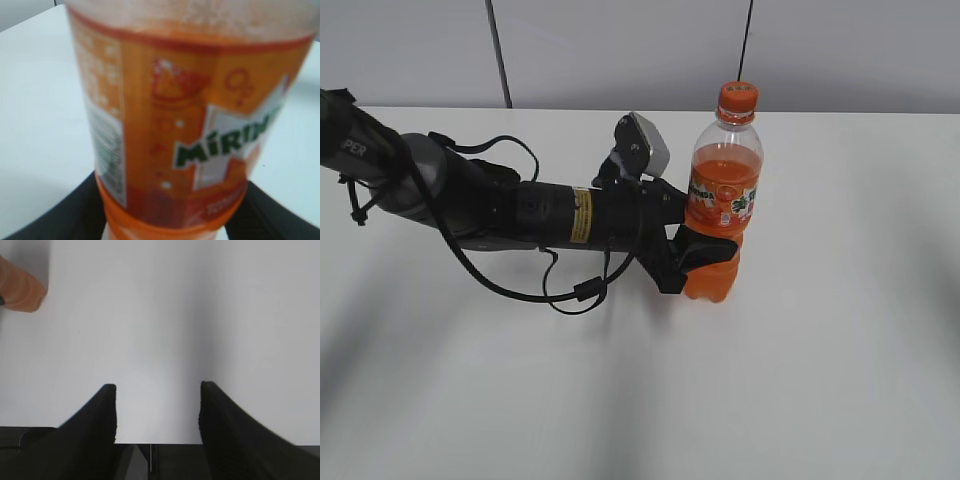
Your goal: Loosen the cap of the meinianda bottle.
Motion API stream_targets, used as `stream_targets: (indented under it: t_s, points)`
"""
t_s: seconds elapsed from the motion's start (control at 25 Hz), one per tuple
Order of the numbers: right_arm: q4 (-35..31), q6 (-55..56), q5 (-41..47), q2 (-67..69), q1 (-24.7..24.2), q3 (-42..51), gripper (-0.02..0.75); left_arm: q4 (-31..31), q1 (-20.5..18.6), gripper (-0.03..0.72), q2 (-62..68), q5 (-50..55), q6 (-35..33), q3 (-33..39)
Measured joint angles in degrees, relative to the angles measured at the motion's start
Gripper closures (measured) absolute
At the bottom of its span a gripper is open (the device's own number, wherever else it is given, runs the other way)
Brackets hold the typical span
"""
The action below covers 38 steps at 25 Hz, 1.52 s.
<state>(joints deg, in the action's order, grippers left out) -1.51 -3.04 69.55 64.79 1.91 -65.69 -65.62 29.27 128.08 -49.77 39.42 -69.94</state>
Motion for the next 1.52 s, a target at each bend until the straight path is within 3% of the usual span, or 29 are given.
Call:
stream_targets:
  t_s: [0.64,1.28,1.52]
  points:
    - [-7.7,1.4,0.1,17.6,1.0,-19.1,0.340,0.0,0.0,0.276,0.0,0.0,0.0,0.0]
    - [-6.2,5.4,0.3,29.7,23.0,-31.7,0.340,0.0,0.0,0.276,0.0,-0.1,0.0,0.0]
    - [-4.9,7.0,0.3,33.9,26.8,-34.2,0.340,0.0,0.0,0.276,0.0,-0.1,0.0,0.0]
